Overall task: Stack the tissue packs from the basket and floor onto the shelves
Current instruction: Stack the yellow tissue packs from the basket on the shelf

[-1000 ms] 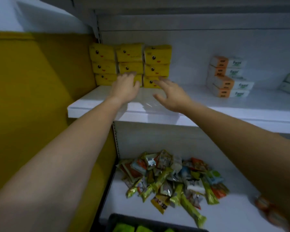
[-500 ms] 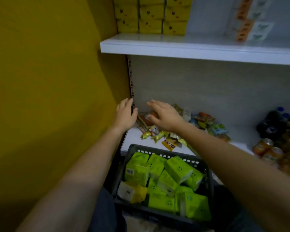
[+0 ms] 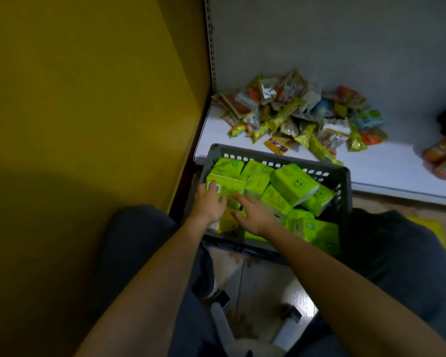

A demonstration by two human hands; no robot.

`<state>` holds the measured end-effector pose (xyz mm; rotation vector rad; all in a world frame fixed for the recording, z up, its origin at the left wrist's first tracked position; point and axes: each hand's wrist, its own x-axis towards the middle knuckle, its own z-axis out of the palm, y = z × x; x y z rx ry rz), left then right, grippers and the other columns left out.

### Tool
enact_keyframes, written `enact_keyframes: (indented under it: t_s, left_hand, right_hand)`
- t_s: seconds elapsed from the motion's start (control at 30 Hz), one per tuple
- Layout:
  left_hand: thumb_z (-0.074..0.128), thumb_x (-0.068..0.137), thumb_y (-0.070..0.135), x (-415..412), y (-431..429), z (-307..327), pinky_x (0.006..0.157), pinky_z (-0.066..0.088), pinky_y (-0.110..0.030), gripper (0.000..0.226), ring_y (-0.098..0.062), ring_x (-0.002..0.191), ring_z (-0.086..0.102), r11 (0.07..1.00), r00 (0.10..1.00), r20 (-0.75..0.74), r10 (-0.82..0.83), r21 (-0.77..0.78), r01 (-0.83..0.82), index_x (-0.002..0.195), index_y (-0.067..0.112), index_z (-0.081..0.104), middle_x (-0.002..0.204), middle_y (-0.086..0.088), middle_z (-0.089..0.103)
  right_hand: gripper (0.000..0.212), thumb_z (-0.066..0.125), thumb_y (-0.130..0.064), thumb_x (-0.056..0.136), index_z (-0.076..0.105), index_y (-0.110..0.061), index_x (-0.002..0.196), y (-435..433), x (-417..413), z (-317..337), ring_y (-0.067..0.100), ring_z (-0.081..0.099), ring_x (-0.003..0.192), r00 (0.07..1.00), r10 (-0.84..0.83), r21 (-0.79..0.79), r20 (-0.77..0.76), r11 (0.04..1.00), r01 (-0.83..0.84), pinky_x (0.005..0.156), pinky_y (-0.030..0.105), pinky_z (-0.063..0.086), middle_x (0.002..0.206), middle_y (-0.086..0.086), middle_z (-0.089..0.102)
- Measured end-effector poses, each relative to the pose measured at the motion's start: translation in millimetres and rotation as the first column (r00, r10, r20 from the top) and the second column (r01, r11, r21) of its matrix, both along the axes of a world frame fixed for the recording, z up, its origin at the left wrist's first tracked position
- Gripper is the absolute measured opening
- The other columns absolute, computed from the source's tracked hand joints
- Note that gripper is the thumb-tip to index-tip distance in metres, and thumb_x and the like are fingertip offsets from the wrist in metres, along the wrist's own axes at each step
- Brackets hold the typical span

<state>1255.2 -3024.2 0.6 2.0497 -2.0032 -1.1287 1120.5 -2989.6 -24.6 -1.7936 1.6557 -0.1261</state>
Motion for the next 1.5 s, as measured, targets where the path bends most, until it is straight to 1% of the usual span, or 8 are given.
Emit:
enact_keyframes:
  t_s: [0.3, 0.5, 0.63, 0.8, 1.07, 1.27, 1.4, 1.5]
  left_hand:
    - [0.037, 0.099, 0.027, -1, 6, -53, 0.113, 0.017, -0.036, 0.056, -0.036, 0.139, 0.017, 0.958, 0.979, 0.076, 0.19, 0.204, -0.202, 0.148, 0.009, 0.019, 0.152, -0.02, 0.012]
    - [0.034, 0.1, 0.031, -2, 4, -71, 0.113, 0.013, -0.031, 0.055, -0.028, 0.143, 0.011, 0.934, 0.954, 0.029, 0.3, 0.194, -0.3, 0.148, 0.011, 0.018, 0.156, -0.014, 0.003]
    - [0.045, 0.096, 0.036, -4, 5, -79, 0.114, 0.013, -0.033, 0.063, -0.029, 0.143, 0.009, 0.927, 0.942, -0.002, 0.337, 0.178, -0.331, 0.148, 0.012, 0.018, 0.155, -0.013, 0.005]
    - [0.05, 0.094, 0.028, -6, 8, -82, 0.113, 0.014, -0.034, 0.063, -0.031, 0.141, 0.01, 0.91, 0.917, -0.037, 0.396, 0.149, -0.387, 0.147, 0.011, 0.02, 0.154, -0.013, 0.008]
    - [0.051, 0.092, 0.021, -12, 3, -51, 0.11, 0.027, -0.04, 0.056, -0.033, 0.133, 0.029, 0.861, 0.828, -0.238, 0.508, 0.16, -0.483, 0.143, 0.013, 0.032, 0.145, -0.014, 0.029]
    - [0.053, 0.091, 0.023, -26, 16, 11, 0.085, 0.038, -0.027, 0.041, -0.03, 0.11, 0.049, 0.859, 0.787, -0.346, 0.511, 0.158, -0.488, 0.122, -0.004, 0.049, 0.128, -0.013, 0.03]
    - [0.051, 0.09, 0.024, -34, 24, 63, 0.098, 0.043, -0.035, 0.038, -0.033, 0.112, 0.048, 0.894, 0.789, -0.439, 0.429, 0.085, -0.439, 0.118, -0.001, 0.056, 0.122, -0.013, 0.03]
    - [0.048, 0.091, 0.022, -41, 22, 104, 0.102, 0.038, -0.036, 0.036, -0.034, 0.118, 0.044, 0.925, 0.837, -0.436, 0.329, -0.028, -0.379, 0.124, 0.012, 0.055, 0.127, -0.019, 0.043]
  right_hand:
    - [0.055, 0.045, -0.031, 0.096, 0.026, -0.018, 0.146, -2, 6, -59, 0.032, 0.038, 0.13, 0.997, -0.055, 0.202, 0.051, 0.978, 0.044, 0.107, 0.033, 0.031, 0.142, 0.02, 0.036]
    - [0.05, 0.038, -0.036, 0.098, 0.029, -0.023, 0.145, -16, 11, -84, 0.03, 0.031, 0.135, 0.992, -0.111, 0.259, 0.06, 0.961, 0.092, 0.111, 0.036, 0.027, 0.146, 0.018, 0.031]
    - [0.051, 0.035, -0.042, 0.098, 0.026, -0.028, 0.146, -26, 11, -92, 0.029, 0.025, 0.139, 0.98, -0.185, 0.349, 0.072, 0.925, 0.149, 0.114, 0.039, 0.023, 0.15, 0.017, 0.023]
    - [0.055, 0.045, -0.04, 0.094, 0.027, -0.028, 0.145, -32, 11, -85, 0.031, 0.035, 0.132, 0.95, -0.284, 0.402, 0.127, 0.891, 0.212, 0.11, 0.034, 0.029, 0.141, 0.016, 0.028]
    - [0.059, 0.053, -0.035, 0.092, 0.034, -0.013, 0.143, -19, 2, -47, 0.028, 0.033, 0.133, 0.835, -0.493, 0.367, 0.246, 0.844, 0.391, 0.105, 0.027, 0.027, 0.142, 0.017, 0.028]
    - [0.058, 0.056, -0.039, 0.089, 0.038, -0.016, 0.139, -4, -18, 13, 0.03, 0.043, 0.126, 0.684, -0.633, 0.375, 0.363, 0.771, 0.515, 0.105, 0.04, 0.038, 0.142, 0.016, 0.036]
    - [0.062, 0.057, -0.033, 0.09, 0.03, -0.014, 0.143, 4, -29, 71, 0.03, 0.048, 0.12, 0.551, -0.677, 0.39, 0.489, 0.734, 0.556, 0.096, 0.041, 0.045, 0.142, 0.013, 0.04]
    - [0.063, 0.056, -0.029, 0.09, 0.026, -0.017, 0.145, 2, -38, 122, 0.027, 0.042, 0.127, 0.555, -0.622, 0.262, 0.552, 0.762, 0.593, 0.101, 0.041, 0.041, 0.145, 0.008, 0.036]
